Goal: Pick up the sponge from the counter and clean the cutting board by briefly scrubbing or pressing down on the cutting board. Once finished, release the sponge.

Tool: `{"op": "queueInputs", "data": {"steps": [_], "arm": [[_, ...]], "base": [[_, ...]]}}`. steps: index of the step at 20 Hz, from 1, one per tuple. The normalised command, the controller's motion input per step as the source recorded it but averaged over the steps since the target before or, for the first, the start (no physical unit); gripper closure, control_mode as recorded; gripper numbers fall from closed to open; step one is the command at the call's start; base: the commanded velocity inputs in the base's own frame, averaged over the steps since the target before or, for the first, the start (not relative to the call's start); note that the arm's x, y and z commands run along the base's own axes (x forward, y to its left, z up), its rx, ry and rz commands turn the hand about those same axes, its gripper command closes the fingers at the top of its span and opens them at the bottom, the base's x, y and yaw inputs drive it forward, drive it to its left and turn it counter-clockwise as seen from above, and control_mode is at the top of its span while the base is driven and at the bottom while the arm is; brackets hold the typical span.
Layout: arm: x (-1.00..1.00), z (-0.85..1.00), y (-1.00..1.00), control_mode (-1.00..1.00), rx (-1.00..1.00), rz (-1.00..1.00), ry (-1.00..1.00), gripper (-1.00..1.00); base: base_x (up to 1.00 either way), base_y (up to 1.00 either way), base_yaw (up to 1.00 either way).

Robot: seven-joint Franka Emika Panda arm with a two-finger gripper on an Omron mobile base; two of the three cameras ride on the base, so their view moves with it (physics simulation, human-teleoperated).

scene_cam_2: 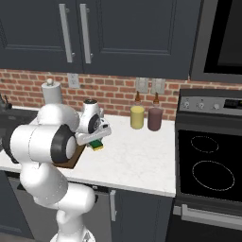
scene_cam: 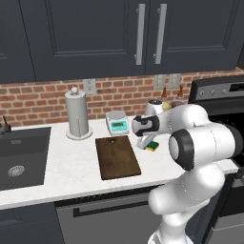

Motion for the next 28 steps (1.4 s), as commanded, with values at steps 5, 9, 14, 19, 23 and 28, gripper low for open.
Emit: {"op": "queueInputs", "data": {"steps": [5, 9, 14, 19, 23, 28], "arm": [[-0.22, 0.46, 0.42, -1.0, 0.01, 0.18, -0.01, 1.0], [-0.12, 0.0, 0.67, -1.0, 0.07, 0.01, 0.02, 1.0], [-0.38, -0.06, 0.46, -1.0, 0.06, 0.0, 0.0, 1.0], [-0.62, -0.19, 0.15, -1.0, 0.03, 0.0, 0.0, 1.0], [-0.48, -0.23, 0.24, -1.0, 0.0, 0.0, 0.0, 1.0], [-0.13, -0.08, 0.07, -1.0, 0.0, 0.0, 0.0, 1.0]], "base": [[0.0, 0.0, 0.0], [0.0, 0.0, 0.0], [0.0, 0.0, 0.0], [0.0, 0.0, 0.0], [0.0, 0.0, 0.0], [0.0, 0.0, 0.0]]}}
